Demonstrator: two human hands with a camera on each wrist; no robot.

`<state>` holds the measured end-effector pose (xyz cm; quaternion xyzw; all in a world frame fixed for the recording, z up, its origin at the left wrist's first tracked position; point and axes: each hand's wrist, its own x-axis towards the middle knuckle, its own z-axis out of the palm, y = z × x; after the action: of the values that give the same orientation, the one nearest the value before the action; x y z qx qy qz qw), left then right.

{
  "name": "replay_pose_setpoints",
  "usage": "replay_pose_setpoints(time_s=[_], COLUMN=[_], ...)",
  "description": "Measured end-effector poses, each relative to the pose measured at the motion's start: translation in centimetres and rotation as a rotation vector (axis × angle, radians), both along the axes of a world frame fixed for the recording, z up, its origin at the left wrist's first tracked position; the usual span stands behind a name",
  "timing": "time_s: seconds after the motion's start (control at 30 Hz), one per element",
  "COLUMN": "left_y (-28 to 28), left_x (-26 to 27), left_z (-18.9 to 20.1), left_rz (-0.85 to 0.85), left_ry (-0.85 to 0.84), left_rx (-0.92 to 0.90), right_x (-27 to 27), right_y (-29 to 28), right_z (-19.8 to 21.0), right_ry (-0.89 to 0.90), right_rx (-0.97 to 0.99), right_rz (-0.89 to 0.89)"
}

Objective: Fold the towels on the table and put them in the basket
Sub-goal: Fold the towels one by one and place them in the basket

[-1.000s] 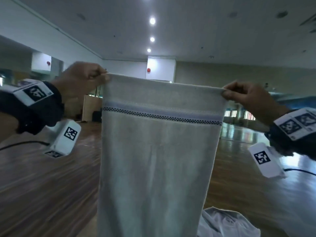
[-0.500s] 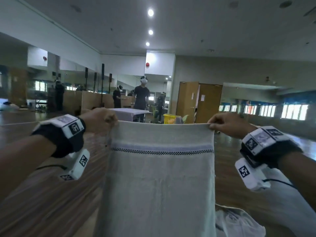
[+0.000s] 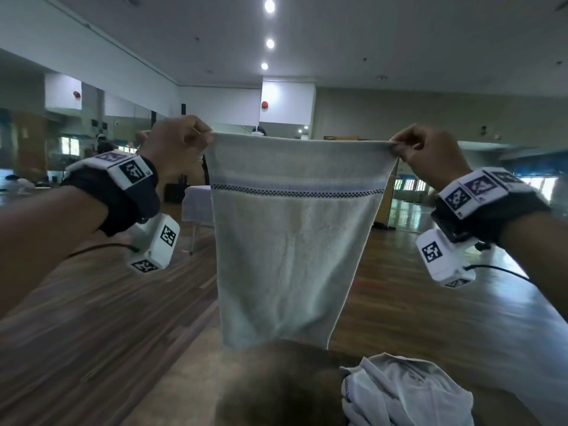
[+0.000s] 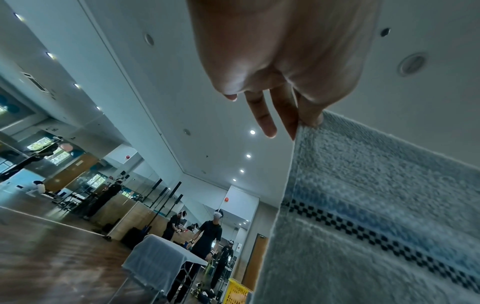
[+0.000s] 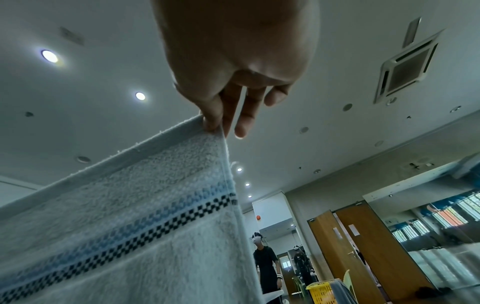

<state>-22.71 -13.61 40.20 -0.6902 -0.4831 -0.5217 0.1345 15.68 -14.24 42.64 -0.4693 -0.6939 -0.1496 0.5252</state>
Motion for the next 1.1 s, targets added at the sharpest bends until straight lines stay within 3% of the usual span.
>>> replay_pose_setpoints(time_s=[0.27, 0.63, 0.73, 0.93, 1.1], left_y=[-0.2, 0.7, 0.3, -0.4, -0.7], left_x=[-0.2, -0.8, -1.3, -2.3, -1.3], left_z=[-3.7, -10.0, -14.8, -28.3, -36.2], left_rz=[-0.05, -0.14, -0.131, -0.05, -0.038], left_ry=[0.094, 0.084, 0.166, 0.369, 0.418], left_rx=[-0.104, -0.321, -0.435, -0.791, -0.922], right_x=[0.9, 1.4, 1.6, 2.8, 2.5], right_y=[-0.6, 0.9, 0.6, -0.5, -0.5], right_z=[-3.5, -9.7, -14.7, -29.0, -37.2], right_ry=[-0.123, -0.128, -0.089, -0.096, -0.091], right_rx=[-0.147, -0.376, -0.473, -0.778, -0.884], right_rz=[0.019, 0.07, 0.111, 0.16, 0.157])
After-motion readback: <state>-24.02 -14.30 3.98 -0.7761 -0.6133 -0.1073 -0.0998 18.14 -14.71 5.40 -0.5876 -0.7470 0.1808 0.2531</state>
